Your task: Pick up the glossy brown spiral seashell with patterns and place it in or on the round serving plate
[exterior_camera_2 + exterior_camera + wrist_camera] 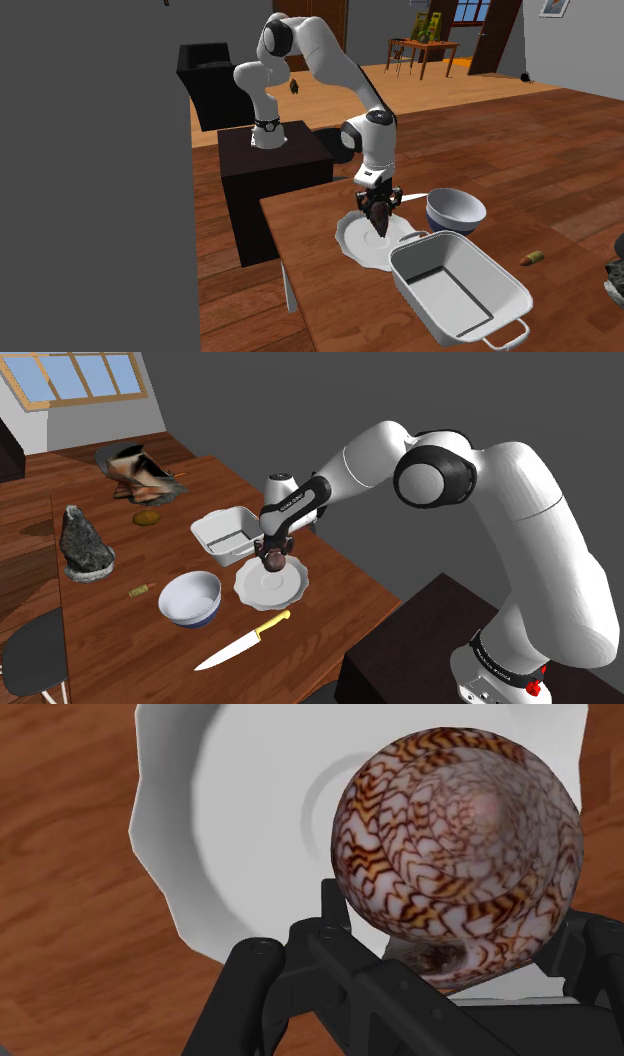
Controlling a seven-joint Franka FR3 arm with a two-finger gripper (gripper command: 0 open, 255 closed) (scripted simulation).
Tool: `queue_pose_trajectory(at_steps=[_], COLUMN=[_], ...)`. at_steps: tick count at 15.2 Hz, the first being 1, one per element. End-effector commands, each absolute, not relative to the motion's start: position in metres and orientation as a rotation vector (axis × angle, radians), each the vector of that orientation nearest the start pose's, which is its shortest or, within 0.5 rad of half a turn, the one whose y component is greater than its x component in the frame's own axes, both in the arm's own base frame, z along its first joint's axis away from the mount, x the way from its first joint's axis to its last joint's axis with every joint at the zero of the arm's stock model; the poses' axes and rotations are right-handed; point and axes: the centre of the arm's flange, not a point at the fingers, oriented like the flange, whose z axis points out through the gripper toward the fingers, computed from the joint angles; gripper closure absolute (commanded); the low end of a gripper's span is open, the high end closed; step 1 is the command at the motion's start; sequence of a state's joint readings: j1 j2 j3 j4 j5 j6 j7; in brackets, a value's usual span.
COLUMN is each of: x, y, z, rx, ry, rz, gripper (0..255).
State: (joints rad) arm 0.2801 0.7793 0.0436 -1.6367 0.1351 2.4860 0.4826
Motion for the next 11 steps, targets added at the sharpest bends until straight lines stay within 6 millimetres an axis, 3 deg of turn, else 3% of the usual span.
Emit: queue_pose_trajectory(at_steps=[1, 11], x=[0.66, 0.66], y=[0.218, 0.218], z=[0.157, 0.107], rx=[-2.979, -2.979], ry=[0.416, 0.416], rz=[-0.028, -0.028], gripper=[255, 255])
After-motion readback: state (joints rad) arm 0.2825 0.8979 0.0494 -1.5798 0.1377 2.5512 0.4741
